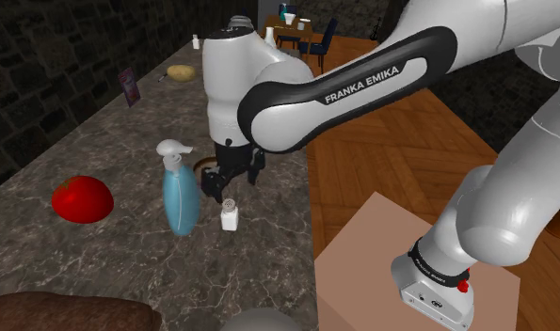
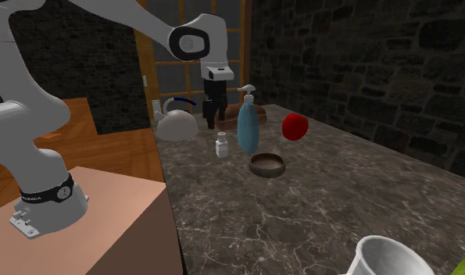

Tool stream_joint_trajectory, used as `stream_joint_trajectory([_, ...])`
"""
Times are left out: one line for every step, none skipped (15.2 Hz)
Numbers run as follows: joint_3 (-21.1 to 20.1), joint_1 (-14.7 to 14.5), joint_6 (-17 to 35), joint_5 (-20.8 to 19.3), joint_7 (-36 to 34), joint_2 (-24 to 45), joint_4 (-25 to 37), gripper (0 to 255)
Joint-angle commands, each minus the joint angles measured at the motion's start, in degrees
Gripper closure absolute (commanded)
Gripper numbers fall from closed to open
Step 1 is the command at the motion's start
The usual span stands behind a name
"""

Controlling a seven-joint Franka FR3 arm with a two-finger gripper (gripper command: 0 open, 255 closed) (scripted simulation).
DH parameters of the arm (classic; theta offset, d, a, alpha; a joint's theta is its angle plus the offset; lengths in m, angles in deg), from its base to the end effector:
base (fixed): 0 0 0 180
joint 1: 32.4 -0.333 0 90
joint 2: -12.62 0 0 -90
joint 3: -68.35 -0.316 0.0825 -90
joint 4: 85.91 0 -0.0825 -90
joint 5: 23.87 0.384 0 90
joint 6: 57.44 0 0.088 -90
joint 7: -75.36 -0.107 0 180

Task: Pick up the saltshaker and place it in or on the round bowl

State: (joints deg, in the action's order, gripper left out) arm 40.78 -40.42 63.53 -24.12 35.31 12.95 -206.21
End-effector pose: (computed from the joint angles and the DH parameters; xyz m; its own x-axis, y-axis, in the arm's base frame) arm 0.4437 0.3170 0.4177 0.9971 -0.0756 0.0057 -0.0755 -0.9971 -0.0034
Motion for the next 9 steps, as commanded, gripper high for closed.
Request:
stream_joint_trajectory([-0.67,-0.71,0.37,-1.42,-2.26,2.88,1.89,0])
stream_joint_trajectory([-0.64,-0.77,1.09,-1.63,-2.41,3.23,1.47,0])
stream_joint_trajectory([-0.63,-0.81,1.82,-1.84,-2.57,3.59,1.06,0])
stream_joint_trajectory([-0.61,-0.85,2.55,-2.07,-2.73,3.97,0.66,0])
stream_joint_trajectory([-0.6,-0.88,3.27,-2.31,-2.9,4.36,0.28,0])
stream_joint_trajectory([-0.58,-0.92,3.99,-2.57,-3.07,4.76,-0.09,0])
stream_joint_trajectory([-0.56,-0.97,4.71,-2.83,-3.26,5.17,-0.45,0])
stream_joint_trajectory([-0.51,-1.03,5.84,-3.26,-3.56,5.85,-0.99,0])
stream_joint_trajectory([-0.51,-1.04,5.84,-3.25,-3.55,5.84,-1.0,0])
